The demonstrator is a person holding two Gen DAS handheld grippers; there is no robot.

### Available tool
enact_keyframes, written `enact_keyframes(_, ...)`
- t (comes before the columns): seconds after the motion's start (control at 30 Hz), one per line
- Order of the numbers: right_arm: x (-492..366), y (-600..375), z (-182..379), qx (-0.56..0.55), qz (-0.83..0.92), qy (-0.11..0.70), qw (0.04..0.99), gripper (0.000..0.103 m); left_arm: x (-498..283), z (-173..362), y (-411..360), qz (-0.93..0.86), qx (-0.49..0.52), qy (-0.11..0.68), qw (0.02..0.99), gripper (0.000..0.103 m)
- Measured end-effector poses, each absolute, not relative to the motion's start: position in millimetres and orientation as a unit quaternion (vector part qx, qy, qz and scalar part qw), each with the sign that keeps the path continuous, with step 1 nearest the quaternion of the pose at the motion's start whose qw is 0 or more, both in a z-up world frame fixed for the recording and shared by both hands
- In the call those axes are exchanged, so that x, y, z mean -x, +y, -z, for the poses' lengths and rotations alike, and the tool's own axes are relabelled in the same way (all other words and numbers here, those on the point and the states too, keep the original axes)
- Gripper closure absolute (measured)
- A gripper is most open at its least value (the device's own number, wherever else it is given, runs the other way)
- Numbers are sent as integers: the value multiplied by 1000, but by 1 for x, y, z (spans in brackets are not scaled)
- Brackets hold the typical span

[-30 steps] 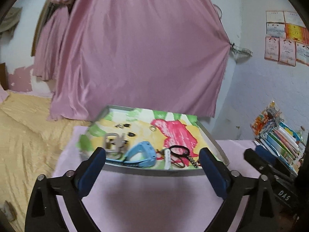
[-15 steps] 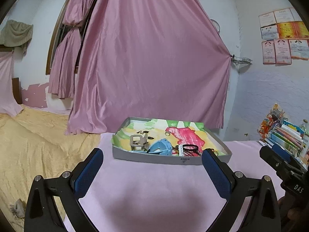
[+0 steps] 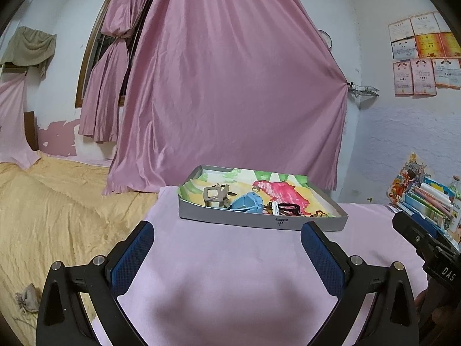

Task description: Organize jewelry

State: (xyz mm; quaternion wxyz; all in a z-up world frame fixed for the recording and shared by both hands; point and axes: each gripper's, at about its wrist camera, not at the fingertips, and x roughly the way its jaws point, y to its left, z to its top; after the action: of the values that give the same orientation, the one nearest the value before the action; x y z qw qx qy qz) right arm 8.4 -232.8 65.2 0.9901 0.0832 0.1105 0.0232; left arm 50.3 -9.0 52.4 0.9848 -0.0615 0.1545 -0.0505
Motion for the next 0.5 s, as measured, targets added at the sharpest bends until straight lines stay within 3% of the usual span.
enact_keyframes(0.5, -6, -233, -65, -84, -21, 114, 990, 3, -49, -53, -10, 53, 62, 155, 984, 1)
